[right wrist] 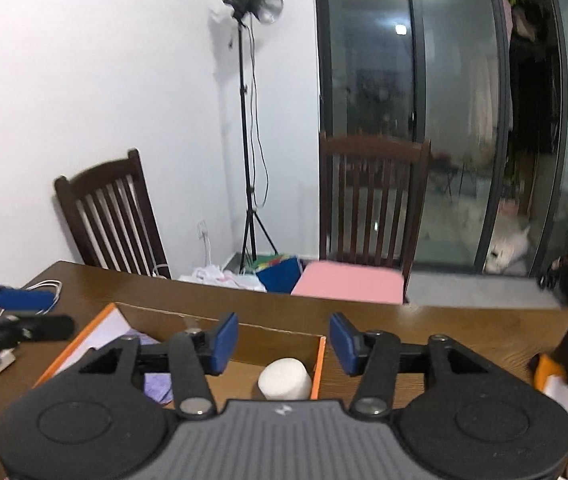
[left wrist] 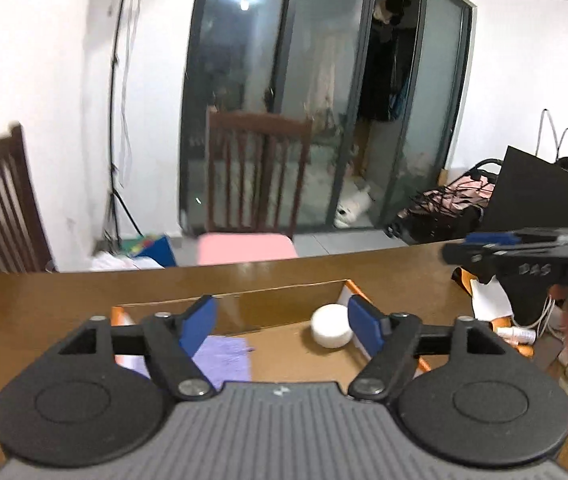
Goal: Organize soft objects
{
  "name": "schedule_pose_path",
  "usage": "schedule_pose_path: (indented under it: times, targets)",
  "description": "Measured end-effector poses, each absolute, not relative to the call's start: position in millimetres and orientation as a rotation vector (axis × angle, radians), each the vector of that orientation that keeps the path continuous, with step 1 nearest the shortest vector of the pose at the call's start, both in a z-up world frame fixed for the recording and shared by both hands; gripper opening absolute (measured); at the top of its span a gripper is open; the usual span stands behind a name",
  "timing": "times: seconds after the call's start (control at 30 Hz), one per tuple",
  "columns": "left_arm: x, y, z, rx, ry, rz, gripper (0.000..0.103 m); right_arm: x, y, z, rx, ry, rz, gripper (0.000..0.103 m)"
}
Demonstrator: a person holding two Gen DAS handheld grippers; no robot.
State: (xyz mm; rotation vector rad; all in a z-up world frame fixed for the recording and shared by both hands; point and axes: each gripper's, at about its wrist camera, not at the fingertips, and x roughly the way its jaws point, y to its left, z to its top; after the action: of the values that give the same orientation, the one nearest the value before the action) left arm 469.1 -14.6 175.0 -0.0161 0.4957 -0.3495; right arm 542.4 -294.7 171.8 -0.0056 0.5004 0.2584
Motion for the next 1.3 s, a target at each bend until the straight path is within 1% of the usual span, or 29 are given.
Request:
schedule_pose_path:
  times: [0.13,0.17,0.2,0.27,0.3,0.33,0.4,0.47,0.6,0.7,0.77,0.83,0.93,1.13,1.17,1.2,1.23,1.27,1.3]
  targets:
    - [413.5,-1.4,179.7,0.0,0.459,-0.292,0.079,490.2,-299.7,184.6,-0.024,0.453,0.253,0.054]
    - [398.9,2.3,179.1,0.004,0.443,-0.274,0.08,475.7,-299.9,183.7,-0.028,0.44,0.257,0.055]
    - [383.2,5.8,178.4,0.005,0.424,-0.262,0.082,459.7,-299.8,183.4,-0.032,0.422,0.264,0.058]
    - [347.9,12.9,170.1,-0.01,0.375,-0.257,0.091,427.0,-298.5,177.2,-0.031,0.389,0.276,0.063]
    - [329.5,15.7,161.7,-0.019,0.357,-0.252,0.091,403.5,-297.5,170.9,-0.033,0.366,0.293,0.068]
    - [312.0,17.5,151.4,-0.022,0.35,-0.239,0.091,387.1,-296.2,163.7,-0.035,0.357,0.306,0.07]
    - [283.2,20.9,132.3,-0.026,0.347,-0.217,0.092,352.7,-293.5,145.9,-0.033,0.345,0.33,0.073]
    - [251.5,22.6,112.7,-0.038,0.345,-0.211,0.096,316.4,-288.6,120.9,-0.037,0.36,0.365,0.074]
    - [196.9,17.6,78.8,-0.064,0.376,-0.224,0.096,253.0,-283.1,80.5,0.011,0.402,0.413,0.076]
    - [180.4,21.1,67.6,-0.108,0.433,-0.247,0.096,227.0,-284.3,53.8,0.091,0.459,0.444,0.077]
    - [183.2,18.3,68.0,-0.088,0.449,-0.268,0.096,225.2,-284.4,46.7,0.08,0.5,0.453,0.077]
    - [188.3,9.2,69.7,-0.058,0.437,-0.277,0.096,226.2,-285.6,45.2,0.058,0.495,0.414,0.077]
    - [205.0,-3.2,66.1,-0.071,0.457,-0.307,0.096,231.7,-292.4,44.5,0.119,0.476,0.424,0.077]
    - [274.8,-40.8,69.3,-0.085,0.494,-0.356,0.096,283.0,-312.5,39.9,0.194,0.479,0.338,0.077]
    - [290.4,-48.2,70.6,-0.09,0.489,-0.371,0.091,297.0,-316.7,39.5,0.217,0.479,0.334,0.075]
    - [309.9,-56.3,71.1,-0.1,0.492,-0.374,0.087,311.9,-321.2,39.6,0.242,0.478,0.331,0.07]
    - [329.7,-64.1,70.1,-0.11,0.505,-0.37,0.079,328.1,-325.2,39.7,0.262,0.48,0.331,0.065]
    - [345.7,-70.1,68.6,-0.12,0.52,-0.373,0.07,344.9,-326.7,38.3,0.275,0.48,0.332,0.063]
    - [366.0,-76.2,65.1,-0.14,0.548,-0.383,0.067,365.9,-329.8,36.4,0.286,0.48,0.339,0.06]
